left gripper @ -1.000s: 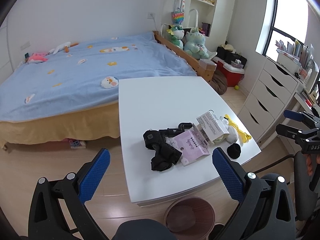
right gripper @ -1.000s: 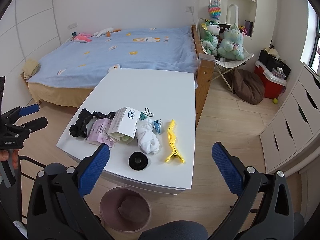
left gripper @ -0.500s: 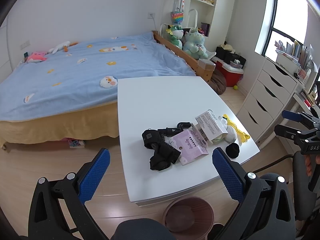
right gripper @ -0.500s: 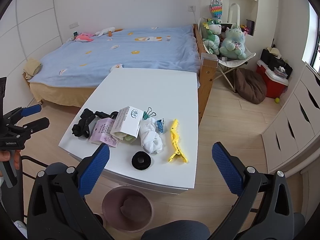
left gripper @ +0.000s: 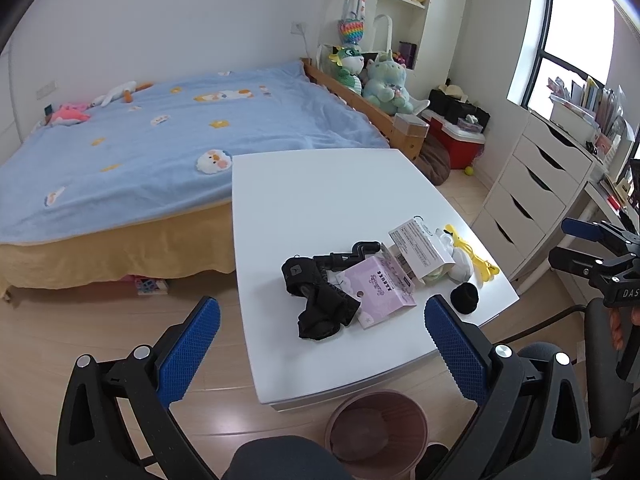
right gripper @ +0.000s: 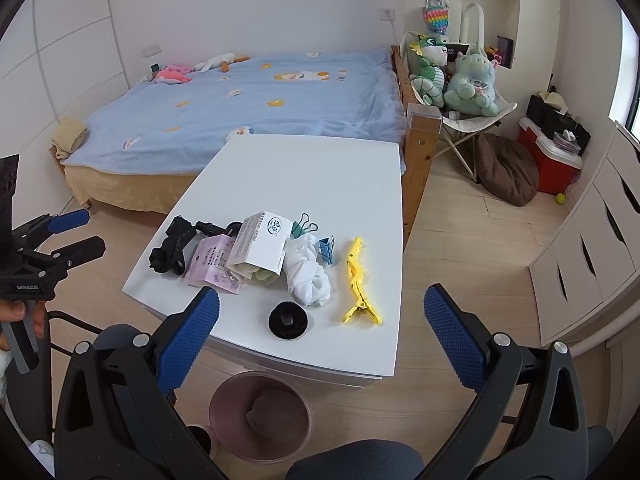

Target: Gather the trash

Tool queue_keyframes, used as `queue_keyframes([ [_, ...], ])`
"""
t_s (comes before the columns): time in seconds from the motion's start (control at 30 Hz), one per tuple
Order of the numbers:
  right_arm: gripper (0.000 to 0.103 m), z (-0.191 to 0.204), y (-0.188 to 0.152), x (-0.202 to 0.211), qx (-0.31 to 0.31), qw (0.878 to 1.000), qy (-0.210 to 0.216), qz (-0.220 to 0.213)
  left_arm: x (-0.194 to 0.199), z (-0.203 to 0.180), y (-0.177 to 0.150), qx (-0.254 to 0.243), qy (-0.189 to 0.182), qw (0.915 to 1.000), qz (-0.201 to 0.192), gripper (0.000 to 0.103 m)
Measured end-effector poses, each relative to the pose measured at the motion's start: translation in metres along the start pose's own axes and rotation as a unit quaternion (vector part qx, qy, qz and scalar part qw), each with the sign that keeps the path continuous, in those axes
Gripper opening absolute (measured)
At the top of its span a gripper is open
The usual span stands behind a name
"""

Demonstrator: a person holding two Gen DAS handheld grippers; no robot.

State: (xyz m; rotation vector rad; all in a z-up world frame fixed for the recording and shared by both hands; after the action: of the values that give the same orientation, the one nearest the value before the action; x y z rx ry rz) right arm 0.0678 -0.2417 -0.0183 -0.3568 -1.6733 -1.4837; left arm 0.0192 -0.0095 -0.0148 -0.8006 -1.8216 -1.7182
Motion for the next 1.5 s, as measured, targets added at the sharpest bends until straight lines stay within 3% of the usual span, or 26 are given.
queue_keyframes([
  [0.27,0.100,0.004,0.000,-0.002,0.003,1.000,0.009,0.006,-0.014,0.002,0.003,-0.004,-0.012,0.9997,0.021,0.098],
  [0.6,0.100,0.004,-0.001,-0.003,0.003,1.000,0.013,0.014,-0.051,0.018,0.015,0.027,-0.018,0.9973,0.066,0.098],
  [0.8,0.100,0.002,-0.002,-0.003,-0.001,1.000,0.012,0.015,-0.083,0.031,0.018,0.072,-0.030,0.9885,0.129,0.098],
  [1.0,0.100,-0.001,-0.005,-0.004,-0.002,1.000,0.009,0.018,-0.109,0.037,0.013,0.096,-0.040,0.9808,0.165,0.097],
  [1.07,0.100,-0.003,-0.006,-0.004,-0.004,1.000,0.009,0.019,-0.113,0.036,0.011,0.104,-0.052,0.9783,0.172,0.086],
  [1.1,0.100,-0.003,-0.006,-0.004,-0.004,1.000,0.008,0.019,-0.115,0.035,0.010,0.104,-0.054,0.9774,0.176,0.073],
  [1.2,0.100,-0.005,-0.006,-0.003,-0.005,1.000,0.007,0.018,-0.118,0.034,0.008,0.109,-0.063,0.9753,0.182,0.066],
  [1.37,0.100,-0.006,-0.005,-0.003,-0.005,1.000,0.007,0.018,-0.118,0.034,0.008,0.108,-0.071,0.9748,0.182,0.037],
  [1.5,0.100,-0.006,-0.005,-0.003,-0.005,1.000,0.008,0.018,-0.114,0.033,0.010,0.100,-0.068,0.9781,0.170,0.031],
])
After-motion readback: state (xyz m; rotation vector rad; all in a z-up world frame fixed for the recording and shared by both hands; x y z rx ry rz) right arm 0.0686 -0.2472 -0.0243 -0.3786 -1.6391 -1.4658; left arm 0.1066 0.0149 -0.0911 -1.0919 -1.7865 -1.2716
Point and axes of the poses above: each gripper's, at about its wrist camera, not at the fingertips, and x roughly against the way its jaws point, z to its left, y to its top, the point moved 2 cm from there along -x, roughly the way its jaws point, and after that the axes turned 3 degrees about -x, right-handed, at the moved point
